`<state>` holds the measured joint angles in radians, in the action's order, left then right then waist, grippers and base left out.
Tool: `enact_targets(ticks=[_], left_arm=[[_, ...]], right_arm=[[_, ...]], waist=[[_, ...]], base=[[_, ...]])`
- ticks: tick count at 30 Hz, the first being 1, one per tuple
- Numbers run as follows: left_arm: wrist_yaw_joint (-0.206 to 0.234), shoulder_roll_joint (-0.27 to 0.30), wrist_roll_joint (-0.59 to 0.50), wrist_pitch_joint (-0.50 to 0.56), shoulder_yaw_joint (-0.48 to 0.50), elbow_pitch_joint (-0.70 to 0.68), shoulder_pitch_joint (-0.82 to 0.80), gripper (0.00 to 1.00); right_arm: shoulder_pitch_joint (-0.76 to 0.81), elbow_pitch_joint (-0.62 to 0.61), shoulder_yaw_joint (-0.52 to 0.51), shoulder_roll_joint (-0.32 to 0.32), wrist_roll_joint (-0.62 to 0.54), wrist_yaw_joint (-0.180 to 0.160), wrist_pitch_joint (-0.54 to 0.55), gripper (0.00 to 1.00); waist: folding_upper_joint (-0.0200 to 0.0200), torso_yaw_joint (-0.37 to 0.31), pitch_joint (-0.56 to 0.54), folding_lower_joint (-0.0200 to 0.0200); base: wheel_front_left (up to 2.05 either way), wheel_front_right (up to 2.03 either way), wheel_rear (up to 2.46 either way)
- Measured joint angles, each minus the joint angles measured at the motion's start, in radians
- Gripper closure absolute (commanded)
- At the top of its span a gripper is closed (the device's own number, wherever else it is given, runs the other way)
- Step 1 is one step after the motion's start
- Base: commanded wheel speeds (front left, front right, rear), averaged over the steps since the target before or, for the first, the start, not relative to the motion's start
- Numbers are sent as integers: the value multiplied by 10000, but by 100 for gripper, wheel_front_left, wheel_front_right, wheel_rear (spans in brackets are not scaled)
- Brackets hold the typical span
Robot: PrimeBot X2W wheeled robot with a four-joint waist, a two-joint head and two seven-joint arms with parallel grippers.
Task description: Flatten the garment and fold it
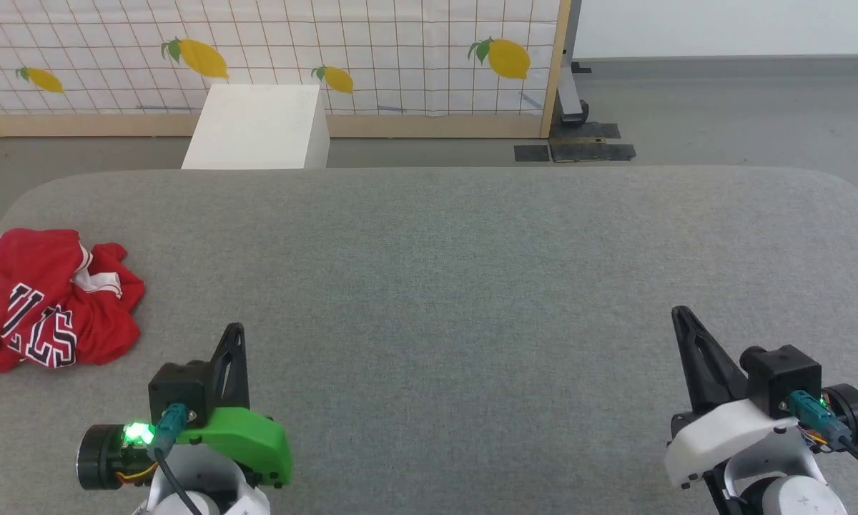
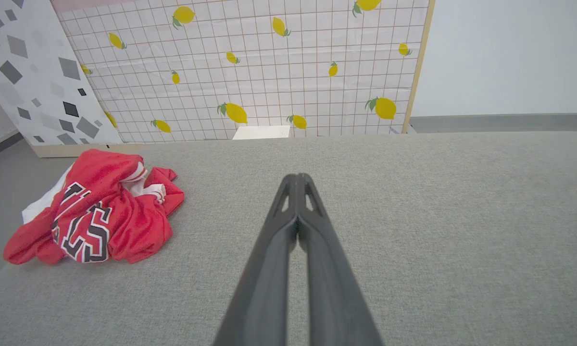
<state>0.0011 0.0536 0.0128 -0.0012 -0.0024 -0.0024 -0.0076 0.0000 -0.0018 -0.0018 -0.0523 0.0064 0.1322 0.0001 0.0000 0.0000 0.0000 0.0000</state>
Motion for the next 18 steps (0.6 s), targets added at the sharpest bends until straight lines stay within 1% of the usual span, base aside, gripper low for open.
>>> enact_targets(ticks=[18], left_arm=[[0, 0, 0, -2, 0, 0, 1, 100]], right_arm=[[0, 0, 0, 0, 0, 0, 0, 100]], waist=[[0, 0, 0, 0]], base=[[0, 0, 0]])
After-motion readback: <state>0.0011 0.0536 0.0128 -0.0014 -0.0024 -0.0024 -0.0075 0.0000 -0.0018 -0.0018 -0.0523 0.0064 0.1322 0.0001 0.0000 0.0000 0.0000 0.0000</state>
